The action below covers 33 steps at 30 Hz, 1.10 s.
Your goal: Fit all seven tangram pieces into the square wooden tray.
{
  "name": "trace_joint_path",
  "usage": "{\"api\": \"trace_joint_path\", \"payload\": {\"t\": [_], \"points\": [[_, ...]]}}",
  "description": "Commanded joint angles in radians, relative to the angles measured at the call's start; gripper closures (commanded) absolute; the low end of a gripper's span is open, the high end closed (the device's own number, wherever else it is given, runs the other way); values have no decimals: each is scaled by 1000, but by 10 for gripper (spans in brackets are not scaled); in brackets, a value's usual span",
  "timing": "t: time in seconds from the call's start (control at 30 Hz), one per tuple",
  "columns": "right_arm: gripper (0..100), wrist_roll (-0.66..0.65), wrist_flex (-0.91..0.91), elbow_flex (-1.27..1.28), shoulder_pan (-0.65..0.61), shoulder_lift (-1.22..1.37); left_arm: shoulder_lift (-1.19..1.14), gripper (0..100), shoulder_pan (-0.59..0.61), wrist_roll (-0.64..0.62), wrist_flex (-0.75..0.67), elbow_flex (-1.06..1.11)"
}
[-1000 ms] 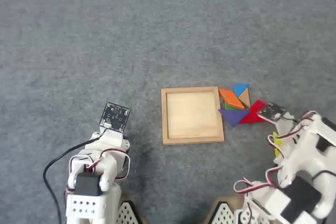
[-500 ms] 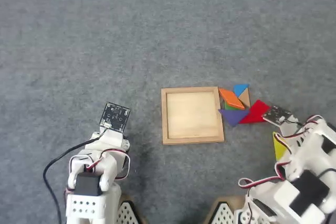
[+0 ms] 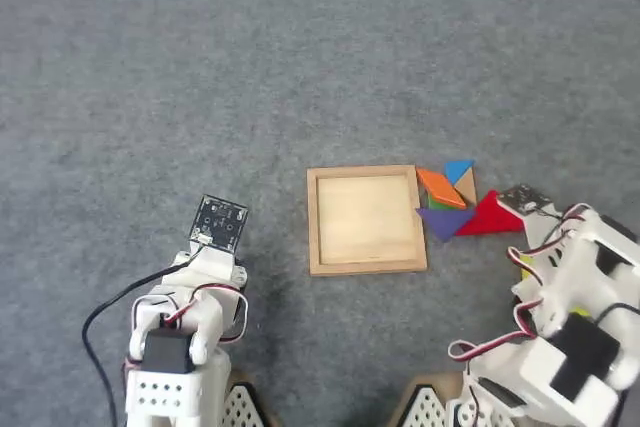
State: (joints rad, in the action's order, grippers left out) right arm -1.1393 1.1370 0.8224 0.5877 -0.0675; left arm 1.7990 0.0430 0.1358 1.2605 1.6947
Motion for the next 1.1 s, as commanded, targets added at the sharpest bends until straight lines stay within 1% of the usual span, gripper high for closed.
{"api": "trace_joint_path", "payload": {"t": [0.0,0.07,0.13,0.47,0.5,0.6,0.67,0.87,0.97,1.07], "points": [[668,17,15,-6,-25,47,25,987,5,-8,5,-12],[723,14,15,-6,-25,47,25,987,5,-8,5,-12],[753,14,15,-6,-25,47,25,987,5,-8,5,-12],[749,2,27,-54,-30,35,25,987,5,-8,5,-12],[732,-28,42,-71,-28,35,25,987,5,-8,5,-12],[670,-172,145,-103,-31,35,25,987,5,-8,5,-12],[663,-224,174,-106,-31,36,25,987,5,-8,5,-12],[680,-233,171,-103,-27,45,25,987,5,-8,5,-12],[679,-308,180,-101,-27,45,25,987,5,-8,5,-12],[678,-328,174,-101,-25,47,25,987,5,-8,5,-12]]}}
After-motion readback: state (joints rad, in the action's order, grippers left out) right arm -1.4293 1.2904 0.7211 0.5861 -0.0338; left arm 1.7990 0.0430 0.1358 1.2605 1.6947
